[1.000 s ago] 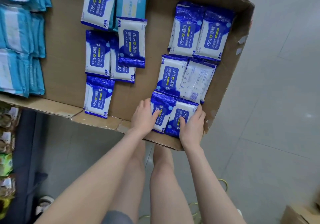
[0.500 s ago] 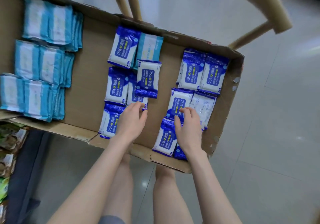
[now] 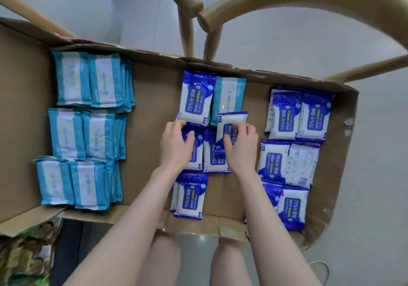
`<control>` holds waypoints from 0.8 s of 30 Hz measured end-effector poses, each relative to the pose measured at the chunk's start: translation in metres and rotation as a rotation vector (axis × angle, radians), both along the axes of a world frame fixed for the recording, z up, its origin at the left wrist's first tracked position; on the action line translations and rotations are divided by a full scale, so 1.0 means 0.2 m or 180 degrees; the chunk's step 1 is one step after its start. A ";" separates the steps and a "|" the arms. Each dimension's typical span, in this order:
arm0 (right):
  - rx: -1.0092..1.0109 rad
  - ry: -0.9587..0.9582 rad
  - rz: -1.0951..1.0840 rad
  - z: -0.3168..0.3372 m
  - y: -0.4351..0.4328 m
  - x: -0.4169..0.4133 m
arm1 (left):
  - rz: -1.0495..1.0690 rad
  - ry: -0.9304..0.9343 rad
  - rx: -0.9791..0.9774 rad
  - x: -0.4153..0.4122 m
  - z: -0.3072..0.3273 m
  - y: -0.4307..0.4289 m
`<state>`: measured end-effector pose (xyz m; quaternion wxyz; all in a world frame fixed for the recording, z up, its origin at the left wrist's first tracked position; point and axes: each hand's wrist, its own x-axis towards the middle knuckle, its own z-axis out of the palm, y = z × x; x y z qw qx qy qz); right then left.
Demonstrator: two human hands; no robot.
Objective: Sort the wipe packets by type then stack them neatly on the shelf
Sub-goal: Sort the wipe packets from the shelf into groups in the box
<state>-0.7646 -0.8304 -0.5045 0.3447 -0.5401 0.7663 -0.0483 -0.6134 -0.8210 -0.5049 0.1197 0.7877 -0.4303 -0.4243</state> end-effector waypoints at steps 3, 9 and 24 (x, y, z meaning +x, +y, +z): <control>0.0012 0.0207 -0.0274 -0.05 -0.02 0.02 | 0.0030 -0.0125 -0.0105 0.01 -0.06 -0.10; 0.0433 -0.0058 -0.0873 -0.12 -0.06 0.01 | 0.0152 -0.0667 -0.0170 0.00 -0.12 -0.26; 0.0777 -0.0912 -0.0904 -0.13 0.20 -0.04 | 0.0492 0.0539 0.0527 0.08 -0.16 0.17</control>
